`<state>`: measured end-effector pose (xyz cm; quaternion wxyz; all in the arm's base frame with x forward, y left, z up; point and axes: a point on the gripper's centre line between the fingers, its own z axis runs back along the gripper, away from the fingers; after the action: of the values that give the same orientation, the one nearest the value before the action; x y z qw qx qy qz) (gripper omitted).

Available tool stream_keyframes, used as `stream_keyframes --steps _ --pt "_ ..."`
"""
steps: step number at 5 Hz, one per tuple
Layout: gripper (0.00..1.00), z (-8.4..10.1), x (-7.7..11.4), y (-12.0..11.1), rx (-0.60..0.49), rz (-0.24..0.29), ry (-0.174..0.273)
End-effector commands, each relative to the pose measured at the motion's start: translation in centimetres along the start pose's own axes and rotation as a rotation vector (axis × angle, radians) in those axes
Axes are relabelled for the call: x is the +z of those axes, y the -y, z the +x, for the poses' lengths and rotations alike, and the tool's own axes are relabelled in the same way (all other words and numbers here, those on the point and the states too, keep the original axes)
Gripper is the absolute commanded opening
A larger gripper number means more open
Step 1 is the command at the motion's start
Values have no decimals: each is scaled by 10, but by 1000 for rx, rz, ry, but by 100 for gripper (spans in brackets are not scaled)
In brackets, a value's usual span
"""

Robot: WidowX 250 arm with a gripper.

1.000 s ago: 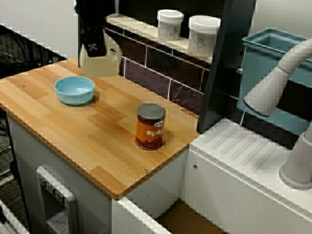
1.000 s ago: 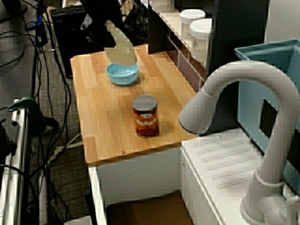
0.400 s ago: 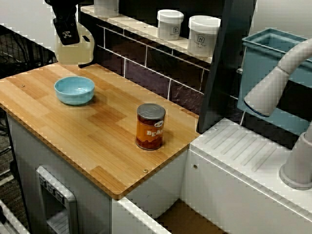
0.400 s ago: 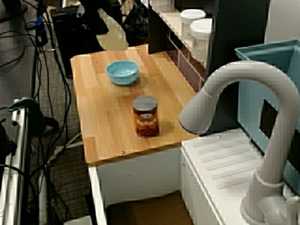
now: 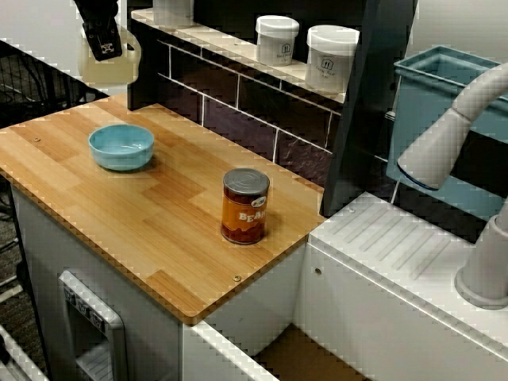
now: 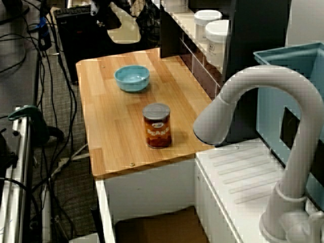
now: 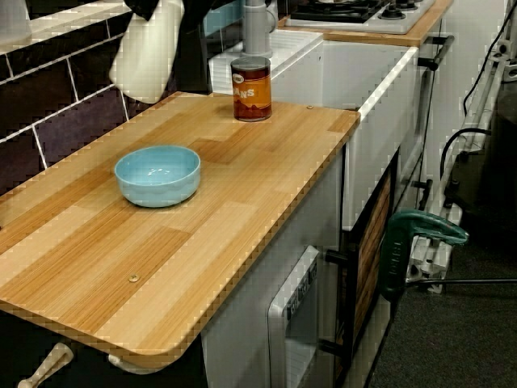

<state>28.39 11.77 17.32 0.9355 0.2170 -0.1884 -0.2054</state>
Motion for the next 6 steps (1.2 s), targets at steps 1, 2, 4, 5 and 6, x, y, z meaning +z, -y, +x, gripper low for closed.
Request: stream_keyframes --steps 1,2,4,5,6 --pt "0 7 4 -33 71 136 24" --pt "0 4 -2 -42 84 161 7" --pt "0 -8 -3 -41 74 277 42" --pt "0 -10 -7 -34 54 325 48" --pt "0 -8 -4 -28 37 343 65"
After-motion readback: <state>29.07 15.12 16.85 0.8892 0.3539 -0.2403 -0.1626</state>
